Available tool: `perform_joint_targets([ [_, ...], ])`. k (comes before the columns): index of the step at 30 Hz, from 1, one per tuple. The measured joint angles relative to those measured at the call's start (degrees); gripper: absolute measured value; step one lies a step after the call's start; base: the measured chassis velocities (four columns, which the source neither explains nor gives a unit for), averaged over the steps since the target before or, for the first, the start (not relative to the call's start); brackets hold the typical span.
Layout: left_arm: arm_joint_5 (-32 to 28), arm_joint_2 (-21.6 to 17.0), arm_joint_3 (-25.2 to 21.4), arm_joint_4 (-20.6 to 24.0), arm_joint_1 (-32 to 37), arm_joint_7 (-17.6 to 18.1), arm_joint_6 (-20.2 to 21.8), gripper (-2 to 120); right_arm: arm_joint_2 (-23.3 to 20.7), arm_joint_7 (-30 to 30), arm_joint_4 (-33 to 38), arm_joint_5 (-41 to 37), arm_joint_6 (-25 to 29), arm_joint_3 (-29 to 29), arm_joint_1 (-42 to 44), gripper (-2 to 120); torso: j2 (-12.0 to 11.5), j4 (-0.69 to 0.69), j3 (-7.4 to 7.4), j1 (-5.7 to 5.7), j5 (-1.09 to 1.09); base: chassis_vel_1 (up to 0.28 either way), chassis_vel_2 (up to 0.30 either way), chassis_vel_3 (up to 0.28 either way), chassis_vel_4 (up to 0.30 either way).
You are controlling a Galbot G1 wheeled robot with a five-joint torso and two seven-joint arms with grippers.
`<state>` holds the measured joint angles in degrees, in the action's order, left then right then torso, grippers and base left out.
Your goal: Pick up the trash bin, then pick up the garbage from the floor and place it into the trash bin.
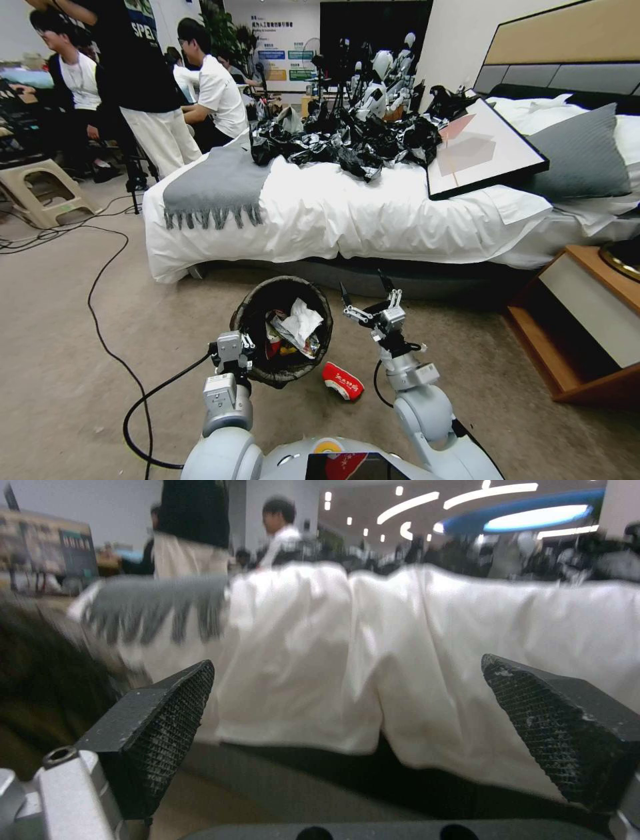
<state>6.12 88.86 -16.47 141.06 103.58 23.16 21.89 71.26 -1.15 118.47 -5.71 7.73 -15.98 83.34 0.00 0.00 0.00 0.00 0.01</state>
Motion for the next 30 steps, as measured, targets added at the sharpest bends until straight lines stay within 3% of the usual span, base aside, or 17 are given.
perform_joint_targets([
  [5,0.00,0.00,0.00,0.00,0.00,0.00,0.00,0,-4.20,2.68,-6.01,-0.77,-4.74,1.58,-1.13,100,0.00,0.00,-0.01,0.00,0.01,0.000,0.000,0.000,0.000],
  [17,0.00,0.00,-0.01,0.00,0.00,0.00,0.00,0,-13.50,12.10,-14.54,0.66,-4.62,5.45,-0.37,100,0.00,0.00,-0.01,0.00,-0.01,0.000,0.000,0.000,0.000],
  [30,0.00,0.00,0.00,0.00,0.00,0.00,0.00,0,-14.82,16.60,-20.21,4.42,0.81,7.30,1.72,100,0.00,0.00,-0.01,0.00,0.00,0.000,0.000,0.000,0.000],
])
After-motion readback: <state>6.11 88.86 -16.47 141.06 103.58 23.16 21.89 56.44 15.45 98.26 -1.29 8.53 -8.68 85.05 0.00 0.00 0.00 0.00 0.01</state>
